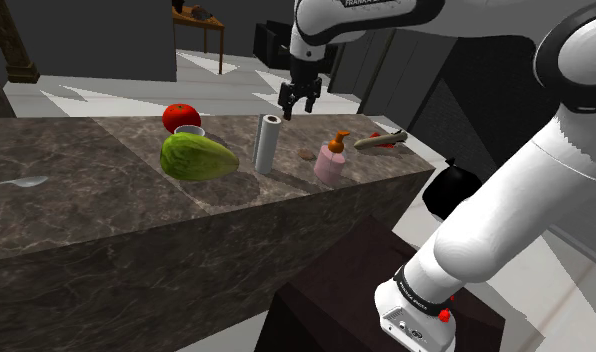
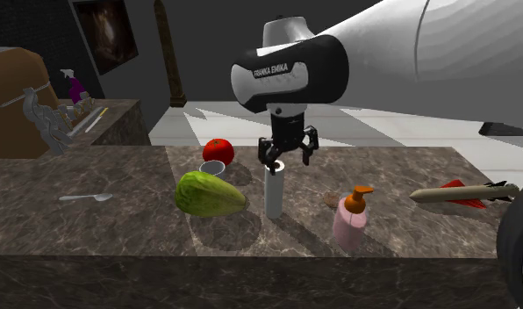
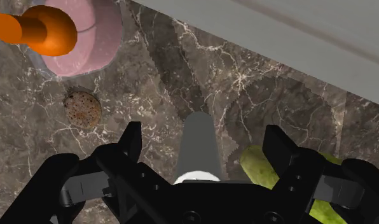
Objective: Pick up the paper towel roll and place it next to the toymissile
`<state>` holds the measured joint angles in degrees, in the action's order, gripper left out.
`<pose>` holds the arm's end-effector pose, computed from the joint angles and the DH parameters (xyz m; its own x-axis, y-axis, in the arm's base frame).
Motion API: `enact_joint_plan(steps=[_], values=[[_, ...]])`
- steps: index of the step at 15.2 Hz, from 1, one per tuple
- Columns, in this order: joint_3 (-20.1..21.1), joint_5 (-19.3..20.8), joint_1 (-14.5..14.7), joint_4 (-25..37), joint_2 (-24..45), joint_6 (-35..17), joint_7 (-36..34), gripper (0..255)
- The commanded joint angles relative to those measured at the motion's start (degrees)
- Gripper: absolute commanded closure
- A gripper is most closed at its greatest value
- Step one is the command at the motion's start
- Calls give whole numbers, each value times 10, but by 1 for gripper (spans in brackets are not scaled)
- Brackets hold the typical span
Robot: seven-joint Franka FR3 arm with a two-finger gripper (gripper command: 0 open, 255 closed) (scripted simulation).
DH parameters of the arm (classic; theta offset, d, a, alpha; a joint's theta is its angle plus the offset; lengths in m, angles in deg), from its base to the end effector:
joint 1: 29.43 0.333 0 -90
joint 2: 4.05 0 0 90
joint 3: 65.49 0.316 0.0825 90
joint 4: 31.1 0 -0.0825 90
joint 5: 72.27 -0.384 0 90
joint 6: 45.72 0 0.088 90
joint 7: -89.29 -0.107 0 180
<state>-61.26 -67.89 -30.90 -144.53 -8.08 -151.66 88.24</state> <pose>0.5308 0.0203 0.4923 0.9969 0.0503 -0.0600 0.0549 -0.9954 0.0783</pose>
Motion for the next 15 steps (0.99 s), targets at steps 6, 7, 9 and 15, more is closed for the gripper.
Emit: enact_joint_plan(steps=[6, 7, 9, 15], values=[[2, 3, 2, 151, 165, 4, -7, 0], [1, 3, 2, 144, 165, -3, -7, 0], [1, 3, 2, 131, 167, -18, -8, 0], [0, 5, 1, 103, 173, -52, -9, 0]])
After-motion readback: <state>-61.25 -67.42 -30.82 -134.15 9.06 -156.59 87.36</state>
